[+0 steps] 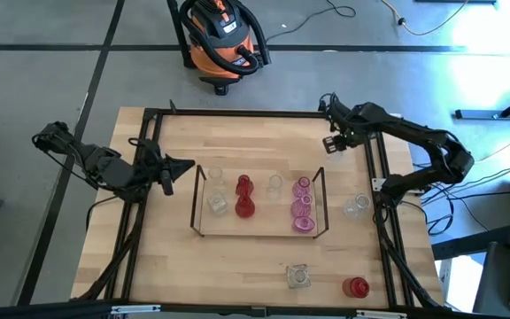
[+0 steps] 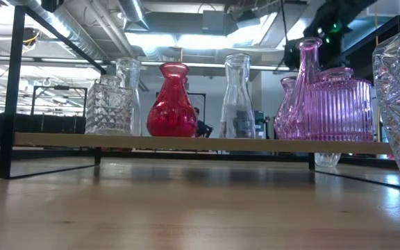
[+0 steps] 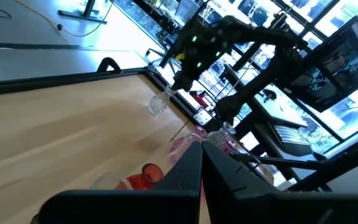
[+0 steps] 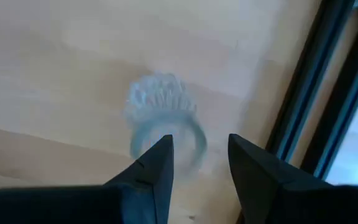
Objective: Sort vases onto shelf
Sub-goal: Put the transparent flower vase on the shelf aligned with the other transparent flower vase
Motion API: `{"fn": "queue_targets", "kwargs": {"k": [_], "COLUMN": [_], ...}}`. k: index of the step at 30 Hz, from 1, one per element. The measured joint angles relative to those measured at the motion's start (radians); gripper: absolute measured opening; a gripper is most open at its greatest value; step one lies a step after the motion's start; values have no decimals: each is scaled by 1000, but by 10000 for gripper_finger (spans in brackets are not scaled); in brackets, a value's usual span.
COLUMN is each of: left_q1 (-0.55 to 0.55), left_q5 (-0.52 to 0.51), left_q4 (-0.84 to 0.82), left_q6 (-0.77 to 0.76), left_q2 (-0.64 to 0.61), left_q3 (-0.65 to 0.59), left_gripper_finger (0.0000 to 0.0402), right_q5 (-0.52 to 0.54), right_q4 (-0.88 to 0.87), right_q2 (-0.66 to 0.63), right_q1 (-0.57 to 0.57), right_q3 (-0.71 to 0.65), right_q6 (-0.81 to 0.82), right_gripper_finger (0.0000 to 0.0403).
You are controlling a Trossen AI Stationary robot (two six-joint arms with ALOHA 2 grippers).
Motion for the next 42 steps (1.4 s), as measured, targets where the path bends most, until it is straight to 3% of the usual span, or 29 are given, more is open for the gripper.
{"fn": "queue_targets", "kwargs": {"k": [5, 9, 12, 18, 24, 33, 42], "left_q1": [0, 0, 0, 0, 0, 0, 1], "left_q5": [1, 2, 2, 2, -6, -25, -81], "left_q4": [25, 29, 34, 35, 35, 35, 35], "left_q6": [4, 3, 3, 4, 4, 5, 5], "left_q2": [0, 0, 0, 0, 0, 0, 0], "left_q3": [0, 0, 0, 0, 0, 0, 0], "left_gripper_finger": [1, 1, 1, 1, 1, 1, 1], "right_q5": [-69, -129, -128, -117, -144, -216, -216], "right_q4": [107, 172, 170, 161, 84, -79, -227], "right_q2": [-8, -6, -8, -12, -13, -14, -8], "right_q1": [1, 2, 2, 0, 1, 18, 258], "right_q3": [-119, -139, -123, -79, -25, 258, 600], "right_q6": [4, 4, 2, -16, -48, -182, -224], "right_gripper_finger": [138, 134, 109, 14, 21, 10, 4]}}
